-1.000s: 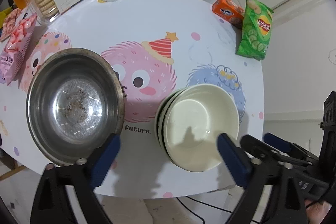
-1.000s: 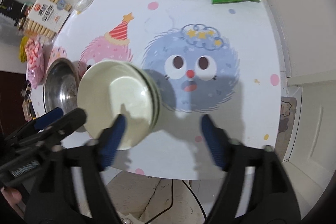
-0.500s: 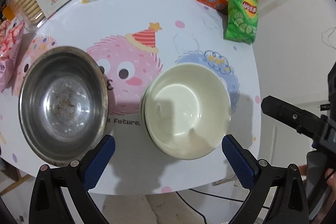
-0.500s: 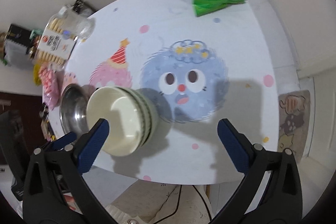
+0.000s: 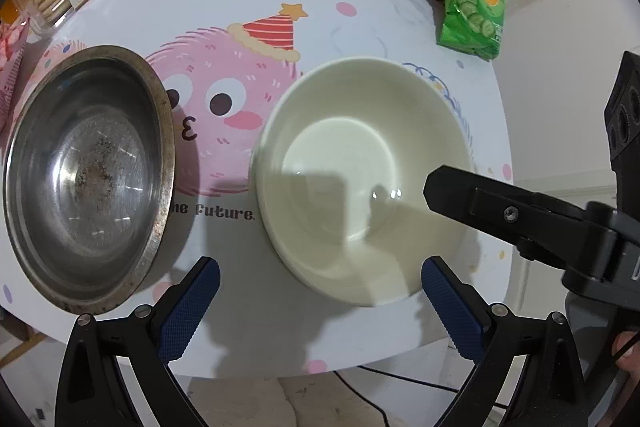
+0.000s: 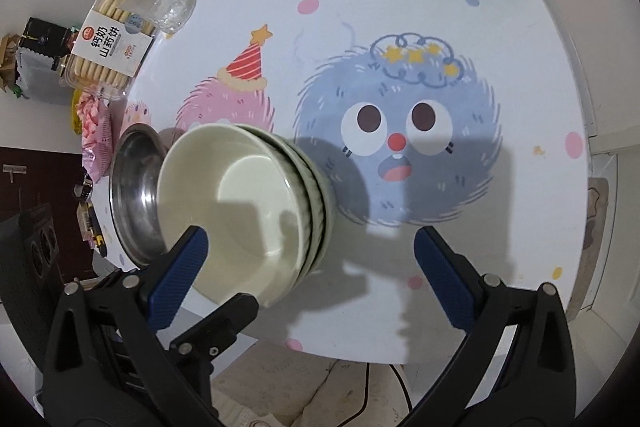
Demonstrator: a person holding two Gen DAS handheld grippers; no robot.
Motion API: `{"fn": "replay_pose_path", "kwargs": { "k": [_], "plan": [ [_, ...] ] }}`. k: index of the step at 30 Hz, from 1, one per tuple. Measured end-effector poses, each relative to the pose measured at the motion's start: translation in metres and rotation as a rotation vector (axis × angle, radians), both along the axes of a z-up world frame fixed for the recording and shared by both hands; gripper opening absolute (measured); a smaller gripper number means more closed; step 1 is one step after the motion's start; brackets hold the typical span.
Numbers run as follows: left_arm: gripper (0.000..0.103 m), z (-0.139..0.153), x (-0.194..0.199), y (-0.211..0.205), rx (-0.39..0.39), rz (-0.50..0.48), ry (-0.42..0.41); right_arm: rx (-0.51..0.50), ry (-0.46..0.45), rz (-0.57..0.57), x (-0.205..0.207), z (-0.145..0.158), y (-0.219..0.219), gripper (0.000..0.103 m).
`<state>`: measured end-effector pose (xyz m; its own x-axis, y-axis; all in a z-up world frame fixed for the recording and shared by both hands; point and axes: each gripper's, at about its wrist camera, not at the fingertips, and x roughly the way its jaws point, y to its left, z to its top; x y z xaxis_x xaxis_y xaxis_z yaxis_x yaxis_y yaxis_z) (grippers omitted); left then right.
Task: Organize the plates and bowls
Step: 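Close both grippers on the rim of the nested cream and green bowls, then lift the nested bowls with both grippers and carry them over the steel bowls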
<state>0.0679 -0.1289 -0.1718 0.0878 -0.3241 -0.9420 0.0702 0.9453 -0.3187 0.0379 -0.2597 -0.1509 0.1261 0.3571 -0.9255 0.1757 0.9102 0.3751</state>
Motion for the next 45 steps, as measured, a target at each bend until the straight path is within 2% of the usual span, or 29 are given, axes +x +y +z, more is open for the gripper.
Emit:
{"fn": "replay_pose_path", "kwargs": {
  "k": [2, 4, 6, 10, 12, 13, 15, 17, 20, 22, 26, 29, 38, 42, 45],
  "plan": [
    [0.099, -0.001, 0.001, 0.002, -0.001, 0.008, -0.006, 0.005, 0.004, 0.009, 0.001, -0.003, 0.001, 0.103],
    [0.091, -0.003, 0.003, 0.002, 0.007, 0.004, -0.008, -0.005, -0.004, 0.032, 0.002, -0.004, 0.004, 0.103],
    [0.075, -0.009, 0.005, 0.002, 0.001, 0.002, 0.019, -0.017, 0.001, 0.039, 0.002, -0.005, 0.005, 0.102],
    [0.068, -0.016, 0.009, 0.004, -0.006, 0.014, 0.04, -0.003, 0.0, 0.033, 0.004, -0.01, 0.005, 0.096],
    [0.057, -0.018, 0.01, 0.004, -0.004, 0.012, 0.039, -0.009, 0.006, 0.044, 0.006, -0.013, 0.006, 0.095],
    [0.054, -0.019, 0.011, 0.005, -0.004, 0.012, 0.04, -0.012, 0.012, 0.048, 0.006, -0.015, 0.007, 0.092],
    [0.046, -0.019, 0.011, 0.006, -0.009, 0.013, 0.039, -0.015, 0.027, 0.046, 0.006, -0.019, 0.007, 0.069],
    [0.043, -0.019, 0.013, 0.007, -0.009, 0.008, 0.041, -0.015, 0.043, 0.044, 0.006, -0.023, 0.007, 0.057],
    [0.039, -0.02, 0.016, 0.01, -0.017, 0.017, 0.053, 0.011, 0.057, 0.036, 0.005, -0.028, 0.007, 0.052],
    [0.037, -0.021, 0.018, 0.013, -0.032, 0.032, 0.067, 0.007, 0.063, 0.027, 0.004, -0.03, 0.006, 0.039],
    [0.034, -0.024, 0.023, 0.018, -0.055, 0.06, 0.091, 0.014, 0.067, 0.015, 0.005, -0.031, 0.005, 0.036],
    [0.032, -0.026, 0.025, 0.02, -0.069, 0.08, 0.103, 0.034, 0.064, 0.014, 0.005, -0.031, 0.007, 0.027],
    [0.027, -0.032, 0.03, 0.029, -0.12, 0.178, 0.168, 0.002, 0.079, 0.002, 0.005, -0.03, 0.011, 0.026],
    [0.026, -0.032, 0.033, 0.028, -0.113, 0.193, 0.187, 0.012, 0.087, -0.018, 0.006, -0.031, 0.009, 0.027],
    [0.025, -0.028, 0.032, 0.024, -0.08, 0.191, 0.169, 0.013, 0.088, -0.026, 0.004, -0.031, 0.009, 0.027]
  ]
}}
